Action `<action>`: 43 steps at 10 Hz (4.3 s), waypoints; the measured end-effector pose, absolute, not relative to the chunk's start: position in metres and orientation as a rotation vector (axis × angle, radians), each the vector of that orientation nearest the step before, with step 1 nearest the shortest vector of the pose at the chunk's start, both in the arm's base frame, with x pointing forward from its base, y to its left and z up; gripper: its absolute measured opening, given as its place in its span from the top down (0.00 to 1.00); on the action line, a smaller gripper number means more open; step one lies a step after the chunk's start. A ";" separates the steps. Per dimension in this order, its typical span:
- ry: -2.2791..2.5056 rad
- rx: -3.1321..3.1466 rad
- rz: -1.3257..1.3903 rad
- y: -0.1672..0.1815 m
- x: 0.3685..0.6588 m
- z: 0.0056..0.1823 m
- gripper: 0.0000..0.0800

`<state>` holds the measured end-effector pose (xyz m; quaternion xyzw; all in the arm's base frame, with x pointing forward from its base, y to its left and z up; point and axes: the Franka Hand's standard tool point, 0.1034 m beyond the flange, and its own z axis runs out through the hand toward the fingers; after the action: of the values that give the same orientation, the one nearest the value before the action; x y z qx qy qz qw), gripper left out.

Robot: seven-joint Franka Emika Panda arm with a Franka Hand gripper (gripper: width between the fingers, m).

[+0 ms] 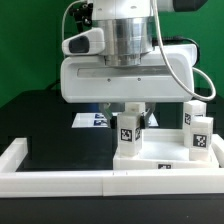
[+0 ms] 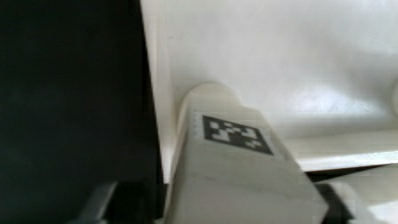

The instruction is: Assemble square table

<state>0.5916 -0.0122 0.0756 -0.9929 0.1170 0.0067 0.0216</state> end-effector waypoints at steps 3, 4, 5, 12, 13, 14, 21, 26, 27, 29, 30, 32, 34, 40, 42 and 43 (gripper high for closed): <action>0.390 -3.074 0.004 -0.011 0.593 0.076 0.64; 0.391 -3.074 0.004 -0.011 0.593 0.076 0.64; 0.479 -3.060 0.006 -0.011 0.593 0.076 0.64; 1.425 -2.753 -0.016 0.004 0.596 0.075 0.64; 1.585 -2.666 -0.013 0.005 0.596 0.075 0.64; 1.675 -2.610 -0.011 0.005 0.596 0.075 0.64; 1.381 -2.776 -0.027 0.004 0.596 0.075 0.22; 0.636 -3.054 -0.072 0.008 0.589 0.072 0.19; 0.606 -3.063 -0.107 0.010 0.589 0.073 0.19; 0.420 -3.101 -0.149 0.012 0.589 0.074 0.19; 0.229 -3.129 -0.170 0.014 0.590 0.076 0.19; 0.077 -3.141 -0.170 0.012 0.591 0.079 0.19; 0.032 -3.144 -0.170 0.011 0.591 0.078 0.20; 0.088 -3.142 -0.168 0.009 0.590 0.078 0.64; 0.305 -3.120 -0.170 0.009 0.591 0.077 0.64; 0.506 -3.089 -0.178 0.009 0.591 0.077 0.64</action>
Offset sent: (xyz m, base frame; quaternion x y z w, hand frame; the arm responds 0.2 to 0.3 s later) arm 0.0000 0.0000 0.0000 0.0000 0.0000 0.0000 1.0000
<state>0.5912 0.0087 0.0767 -0.9852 0.1615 -0.0568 0.0031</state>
